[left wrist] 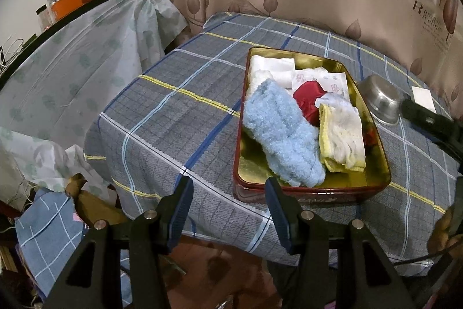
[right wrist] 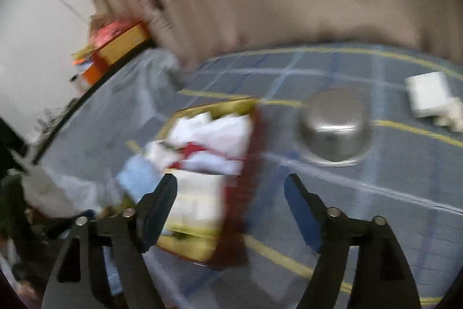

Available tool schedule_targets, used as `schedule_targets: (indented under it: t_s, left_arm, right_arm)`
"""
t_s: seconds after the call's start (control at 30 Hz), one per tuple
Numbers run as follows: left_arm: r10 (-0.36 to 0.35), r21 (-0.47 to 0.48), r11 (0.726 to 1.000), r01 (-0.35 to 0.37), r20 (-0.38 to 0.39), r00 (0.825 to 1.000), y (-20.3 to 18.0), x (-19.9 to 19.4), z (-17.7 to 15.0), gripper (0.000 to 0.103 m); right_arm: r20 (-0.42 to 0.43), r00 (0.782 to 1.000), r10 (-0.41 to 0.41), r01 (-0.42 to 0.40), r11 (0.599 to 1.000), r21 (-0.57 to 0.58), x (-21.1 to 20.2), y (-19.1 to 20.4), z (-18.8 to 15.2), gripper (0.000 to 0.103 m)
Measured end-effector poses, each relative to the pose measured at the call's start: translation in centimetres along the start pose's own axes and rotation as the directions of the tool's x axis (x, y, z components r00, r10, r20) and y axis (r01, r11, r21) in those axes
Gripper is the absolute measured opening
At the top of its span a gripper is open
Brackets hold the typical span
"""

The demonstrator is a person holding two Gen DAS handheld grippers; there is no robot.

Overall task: Organize soft objects
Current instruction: 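Reach the left gripper to the white square pad beside the scrunchie and grasp it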

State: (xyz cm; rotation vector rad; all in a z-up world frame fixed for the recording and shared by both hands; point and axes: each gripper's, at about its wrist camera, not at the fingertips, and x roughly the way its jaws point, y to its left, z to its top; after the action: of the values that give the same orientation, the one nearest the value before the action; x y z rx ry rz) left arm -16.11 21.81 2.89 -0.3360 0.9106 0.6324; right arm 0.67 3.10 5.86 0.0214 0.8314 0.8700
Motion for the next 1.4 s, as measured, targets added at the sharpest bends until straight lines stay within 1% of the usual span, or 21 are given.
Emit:
schedule_targets:
  t_s: [0.1, 0.13, 0.17, 0.23, 0.3, 0.33, 0.53, 0.63, 0.67, 0.7, 0.8, 0.9, 0.97, 1.0, 1.03, 1.1, 1.17, 1.2, 1.27, 1.33, 1.4]
  left_arm:
    - [0.003, 0.005, 1.000, -0.003, -0.003, 1.000, -0.1, 0.1, -0.1, 0.053]
    - [0.004, 0.008, 1.000, -0.004, -0.005, 1.000, -0.1, 0.1, -0.1, 0.053]
    - [0.006, 0.010, 1.000, -0.006, -0.006, 1.000, -0.2, 0.1, -0.1, 0.053]
    - [0.006, 0.017, 1.000, -0.006, -0.006, 1.000, -0.4, 0.2, -0.2, 0.053]
    - [0.012, 0.024, 1.000, -0.012, -0.006, 1.000, -0.6, 0.2, -0.3, 0.053]
    - [0.015, 0.029, 0.999, -0.015, -0.005, 1.000, -0.7, 0.1, -0.4, 0.053]
    - [0.029, 0.068, 0.997, -0.029, 0.002, 1.000, -2.0, -0.5, -0.6, 0.053]
    - [0.015, 0.099, 0.995, -0.019, 0.035, 0.999, -3.1, -1.9, -0.4, 0.053]
    - [0.004, 0.110, 0.994, -0.009, 0.043, 0.999, -3.6, -2.3, -0.3, 0.053]
    - [-0.014, 0.124, 0.992, 0.008, 0.041, 0.999, -4.2, -2.6, -0.1, 0.053]
    - [-0.099, 0.183, 0.978, 0.099, -0.008, 0.995, -6.9, -2.8, 0.5, 0.053]
    - [-0.182, 0.253, 0.948, 0.191, -0.062, 0.981, -10.3, -2.8, 1.2, 0.053]
    - [-0.293, 0.263, 0.910, 0.321, -0.140, 0.946, -13.2, -2.5, 2.1, 0.053]
    - [-0.352, 0.255, 0.884, 0.391, -0.185, 0.917, -14.9, -2.2, 2.8, 0.053]
    - [-0.386, 0.249, 0.867, 0.431, -0.210, 0.898, -15.9, -2.0, 3.2, 0.053]
    - [-0.465, 0.254, 0.810, 0.528, -0.271, 0.843, -19.9, -1.2, 5.1, 0.053]
    - [-0.486, 0.282, 0.779, 0.559, -0.290, 0.824, -23.3, -0.6, 6.8, 0.058]
    - [-0.489, 0.311, 0.763, 0.566, -0.293, 0.821, -25.5, 0.0, 7.9, 0.058]
    - [-0.475, 0.355, 0.755, 0.552, -0.285, 0.833, -29.5, 1.1, 9.8, 0.059]
    - [-0.480, 0.394, 0.727, 0.563, -0.295, 0.826, -33.0, 2.1, 11.1, 0.059]
    - [-0.435, 0.460, 0.716, 0.525, -0.295, 0.851, -37.1, 3.8, 12.2, 0.059]
  right_arm:
    - [0.030, 0.981, -0.190, 0.191, 0.981, -0.031, -2.1, -3.5, -1.4, 0.083]
    - [0.038, 0.957, -0.286, 0.288, 0.957, -0.047, -2.9, -5.2, -2.1, 0.084]
    - [0.042, 0.941, -0.335, 0.337, 0.940, -0.054, -3.3, -6.3, -2.4, 0.086]
    - [0.049, 0.887, -0.459, 0.461, 0.886, -0.043, -4.9, -10.3, -3.5, 0.090]
    - [0.048, 0.842, -0.537, 0.538, 0.842, -0.024, -6.2, -13.4, -4.1, 0.094]
    - [0.040, 0.804, -0.593, 0.594, 0.804, -0.012, -7.0, -15.8, -4.4, 0.095]
    - [-0.031, 0.662, -0.749, 0.749, 0.659, 0.067, -10.6, -25.2, -5.4, 0.095]
    - [-0.052, 0.600, -0.798, 0.797, 0.591, 0.121, -12.4, -28.8, -5.3, 0.097]
    - [-0.054, 0.591, -0.805, 0.803, 0.580, 0.138, -12.8, -29.6, -5.4, 0.100]
    - [-0.056, 0.591, -0.805, 0.801, 0.578, 0.157, -13.3, -30.4, -5.5, 0.101]
    - [-0.073, 0.629, -0.774, 0.765, 0.599, 0.238, -14.2, -31.9, -5.6, 0.101]
    - [-0.074, 0.685, -0.725, 0.717, 0.652, 0.247, -14.1, -32.4, -5.6, 0.101]
    - [-0.067, 0.708, -0.703, 0.697, 0.681, 0.226, -13.9, -31.7, -5.6, 0.102]
    - [-0.067, 0.718, -0.692, 0.688, 0.692, 0.218, -13.7, -31.5, -5.5, 0.102]
    - [-0.069, 0.729, -0.681, 0.678, 0.704, 0.211, -13.5, -31.4, -5.5, 0.102]
    - [-0.067, 0.737, -0.672, 0.669, 0.712, 0.214, -13.4, -31.4, -5.4, 0.102]
    - [-0.049, 0.750, -0.660, 0.652, 0.725, 0.223, -13.6, -31.6, -5.3, 0.102]
    - [-0.034, 0.756, -0.654, 0.643, 0.731, 0.229, -13.8, -31.5, -5.4, 0.102]
    - [0.007, 0.767, -0.642, 0.621, 0.745, 0.243, -14.6, -31.3, -5.5, 0.102]
    - [0.044, 0.773, -0.633, 0.604, 0.756, 0.253, -15.2, -31.1, -5.6, 0.102]
    - [0.071, 0.776, -0.627, 0.593, 0.763, 0.257, -15.7, -30.9, -5.7, 0.102]
